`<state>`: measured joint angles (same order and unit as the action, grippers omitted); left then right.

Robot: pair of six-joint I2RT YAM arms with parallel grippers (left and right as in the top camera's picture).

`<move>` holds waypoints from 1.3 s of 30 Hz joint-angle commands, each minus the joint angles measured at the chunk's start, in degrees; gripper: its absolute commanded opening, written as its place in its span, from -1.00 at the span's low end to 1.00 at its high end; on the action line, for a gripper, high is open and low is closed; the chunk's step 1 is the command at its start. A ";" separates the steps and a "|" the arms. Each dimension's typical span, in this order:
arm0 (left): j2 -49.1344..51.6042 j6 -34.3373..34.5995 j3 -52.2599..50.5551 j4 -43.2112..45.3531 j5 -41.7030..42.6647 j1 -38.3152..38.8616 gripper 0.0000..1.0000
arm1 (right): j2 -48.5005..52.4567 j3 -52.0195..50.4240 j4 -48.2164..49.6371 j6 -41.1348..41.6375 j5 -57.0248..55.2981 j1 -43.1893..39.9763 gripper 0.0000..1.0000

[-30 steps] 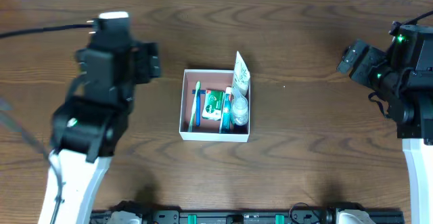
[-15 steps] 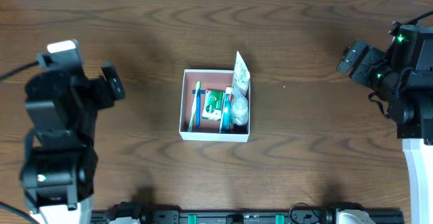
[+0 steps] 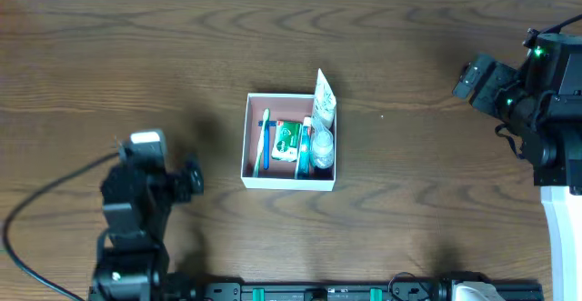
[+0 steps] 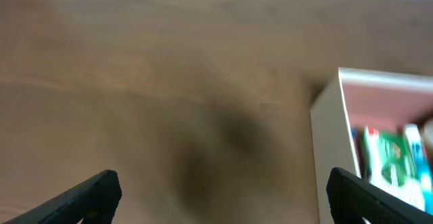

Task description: Pack container

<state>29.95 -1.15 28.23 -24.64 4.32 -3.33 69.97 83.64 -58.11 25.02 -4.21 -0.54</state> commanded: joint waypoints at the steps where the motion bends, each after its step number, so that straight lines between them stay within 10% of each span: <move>1: -5.03 -0.09 -4.92 0.39 3.06 -0.33 0.96 | 0.04 0.48 -0.07 -0.22 0.15 -0.31 0.98; 39: -21.88 0.52 -21.16 0.35 4.22 2.14 0.96 | 0.04 0.48 -0.07 -0.22 0.15 -0.31 0.98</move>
<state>8.45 -1.10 8.19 -24.18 7.79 -1.39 69.97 83.64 -58.11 25.02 -4.21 -0.54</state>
